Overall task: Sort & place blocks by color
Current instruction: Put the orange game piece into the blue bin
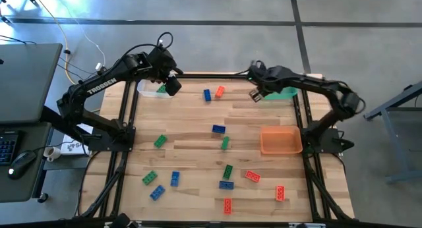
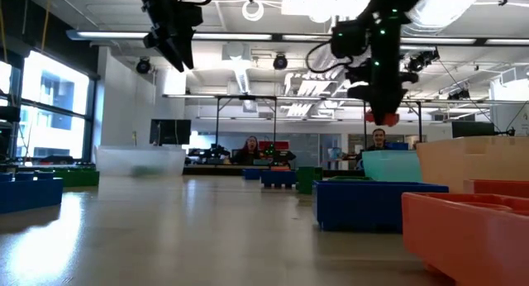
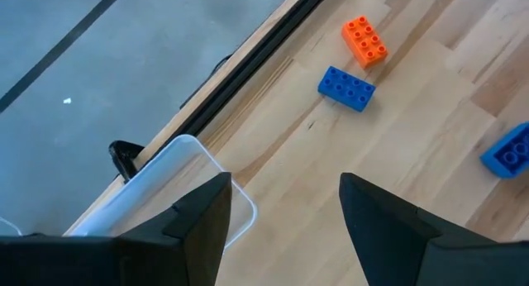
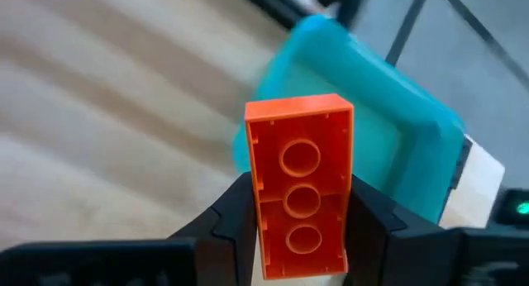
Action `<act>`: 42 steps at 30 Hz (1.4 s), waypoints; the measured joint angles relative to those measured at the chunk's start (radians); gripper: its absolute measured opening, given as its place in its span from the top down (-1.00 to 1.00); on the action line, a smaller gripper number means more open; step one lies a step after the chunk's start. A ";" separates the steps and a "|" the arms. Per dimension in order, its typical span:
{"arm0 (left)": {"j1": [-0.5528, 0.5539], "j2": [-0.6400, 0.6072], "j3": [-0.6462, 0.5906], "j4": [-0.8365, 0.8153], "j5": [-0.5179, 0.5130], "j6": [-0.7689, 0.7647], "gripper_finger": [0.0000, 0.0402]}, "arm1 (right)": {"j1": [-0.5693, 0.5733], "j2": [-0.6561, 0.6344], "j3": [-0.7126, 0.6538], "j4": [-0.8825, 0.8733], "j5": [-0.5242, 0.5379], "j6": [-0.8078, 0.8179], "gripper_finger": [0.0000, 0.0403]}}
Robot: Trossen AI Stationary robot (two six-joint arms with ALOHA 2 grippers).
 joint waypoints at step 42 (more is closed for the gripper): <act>0.000 0.000 0.000 -0.004 0.036 -0.101 -0.05 | -0.468 -0.035 -0.353 0.516 -0.353 -0.073 0.16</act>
